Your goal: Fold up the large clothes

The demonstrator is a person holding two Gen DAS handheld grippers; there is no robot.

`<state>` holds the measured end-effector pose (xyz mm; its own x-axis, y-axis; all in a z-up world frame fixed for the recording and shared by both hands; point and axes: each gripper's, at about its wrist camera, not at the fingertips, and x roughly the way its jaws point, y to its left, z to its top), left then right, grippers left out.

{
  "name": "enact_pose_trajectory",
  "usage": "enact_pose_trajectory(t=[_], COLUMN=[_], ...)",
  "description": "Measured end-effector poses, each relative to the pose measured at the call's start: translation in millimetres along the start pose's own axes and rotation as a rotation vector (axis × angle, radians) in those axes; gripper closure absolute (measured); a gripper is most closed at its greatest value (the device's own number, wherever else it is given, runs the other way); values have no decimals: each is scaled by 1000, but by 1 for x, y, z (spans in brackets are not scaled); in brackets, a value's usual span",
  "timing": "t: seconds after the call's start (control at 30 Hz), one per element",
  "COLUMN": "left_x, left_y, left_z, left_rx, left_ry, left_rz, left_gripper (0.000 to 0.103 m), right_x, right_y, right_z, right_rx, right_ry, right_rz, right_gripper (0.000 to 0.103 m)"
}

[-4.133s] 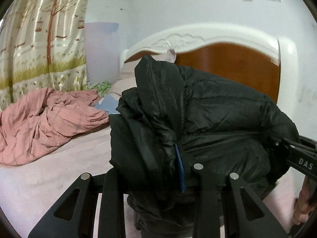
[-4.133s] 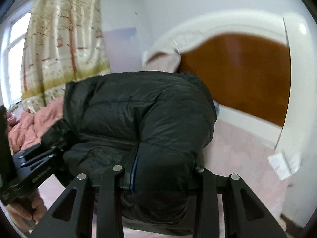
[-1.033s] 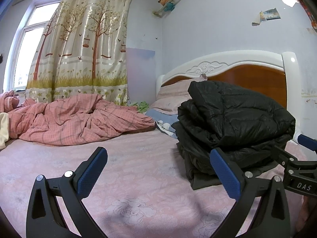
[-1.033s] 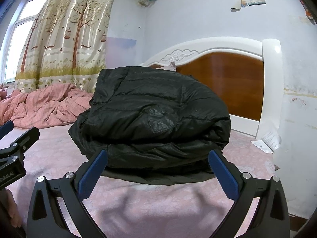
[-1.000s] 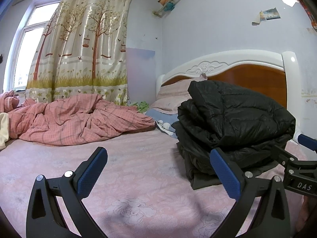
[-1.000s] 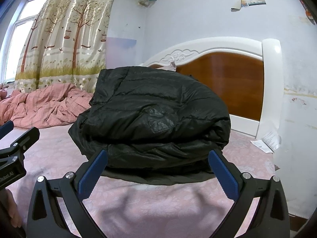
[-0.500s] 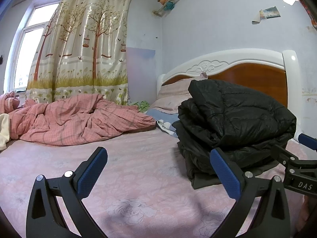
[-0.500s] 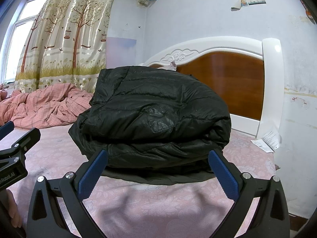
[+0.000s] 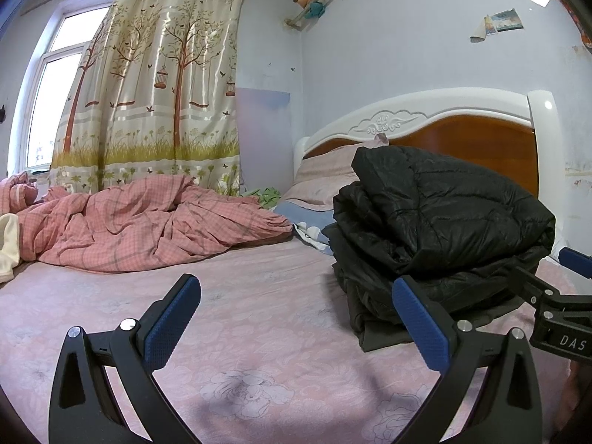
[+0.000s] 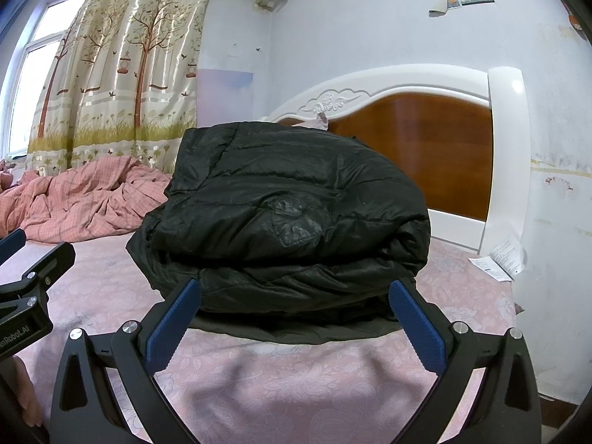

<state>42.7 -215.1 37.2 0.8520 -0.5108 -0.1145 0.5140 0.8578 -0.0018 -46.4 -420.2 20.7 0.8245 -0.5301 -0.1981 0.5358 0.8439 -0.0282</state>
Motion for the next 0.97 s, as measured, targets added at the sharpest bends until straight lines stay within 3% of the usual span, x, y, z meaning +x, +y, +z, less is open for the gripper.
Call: enact_pose_trajectory(t=[0.97], left_x=[-16], left_y=[24], left_z=[-2], left_rx=[10], left_ry=[11], left_rz=[-11], left_gripper=[0], right_x=[-4], right_y=[1], right_z=[-3], right_rx=[15], right_ry=[1], right_rz=[-2], right_gripper=[0])
